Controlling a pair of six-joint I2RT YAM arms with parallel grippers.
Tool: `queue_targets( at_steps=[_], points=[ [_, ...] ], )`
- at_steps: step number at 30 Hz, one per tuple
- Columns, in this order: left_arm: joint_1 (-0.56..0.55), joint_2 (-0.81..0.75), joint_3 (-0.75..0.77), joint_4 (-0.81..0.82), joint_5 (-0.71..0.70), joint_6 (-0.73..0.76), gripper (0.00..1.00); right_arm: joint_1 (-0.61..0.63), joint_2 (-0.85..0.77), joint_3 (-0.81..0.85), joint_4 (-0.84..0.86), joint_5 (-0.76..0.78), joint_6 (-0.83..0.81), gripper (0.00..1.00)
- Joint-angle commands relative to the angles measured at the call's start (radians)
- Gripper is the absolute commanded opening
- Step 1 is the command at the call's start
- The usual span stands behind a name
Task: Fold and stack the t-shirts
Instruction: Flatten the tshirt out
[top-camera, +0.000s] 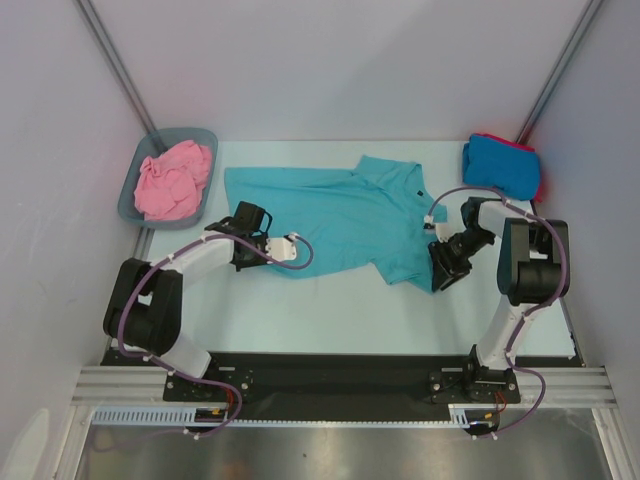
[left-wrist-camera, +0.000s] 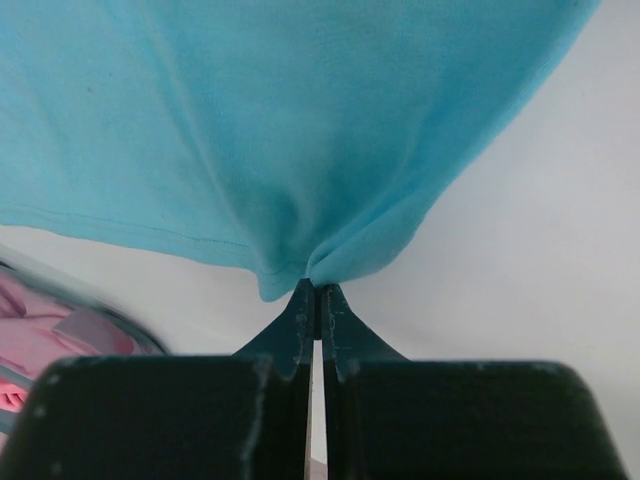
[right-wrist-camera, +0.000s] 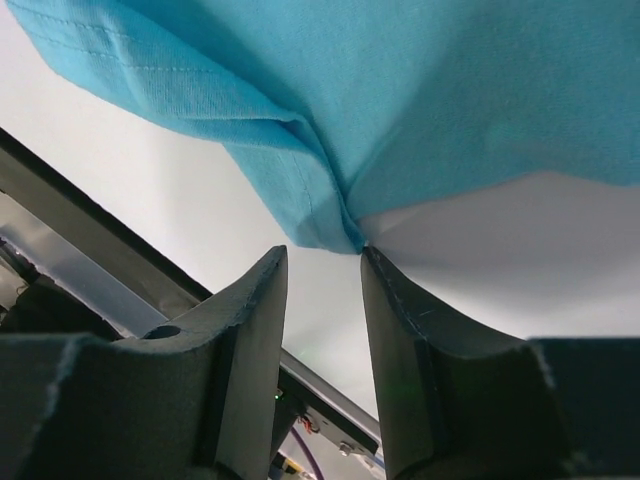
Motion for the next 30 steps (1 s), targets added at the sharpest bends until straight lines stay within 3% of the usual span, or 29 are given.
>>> queue_targets(
  at_steps=[1, 7, 10, 13, 23, 30],
  points=[
    [-0.011, 0.003, 0.033, 0.002, 0.016, -0.016, 0.02, 0.001, 0.035, 0.023, 0.138, 0.016, -0.010, 0.41],
    [-0.014, 0.003, 0.032, 0.002, 0.019, -0.024, 0.02, 0.002, 0.042, 0.031, 0.146, 0.023, -0.004, 0.38],
    [-0.017, 0.001, 0.027, 0.002, 0.020, -0.028, 0.02, 0.002, 0.040, 0.027, 0.152, 0.032, -0.001, 0.28],
    [-0.017, -0.002, 0.026, 0.003, 0.020, -0.028, 0.02, 0.002, 0.036, 0.024, 0.157, 0.043, 0.002, 0.00],
    [-0.017, -0.065, -0.031, -0.026, 0.011, 0.030, 0.00, 0.043, -0.090, 0.080, 0.112, 0.164, -0.030, 0.00],
    [-0.009, -0.117, -0.085, -0.084, -0.012, 0.154, 0.00, 0.149, -0.184, 0.095, -0.058, 0.215, -0.156, 0.00]
  ],
)
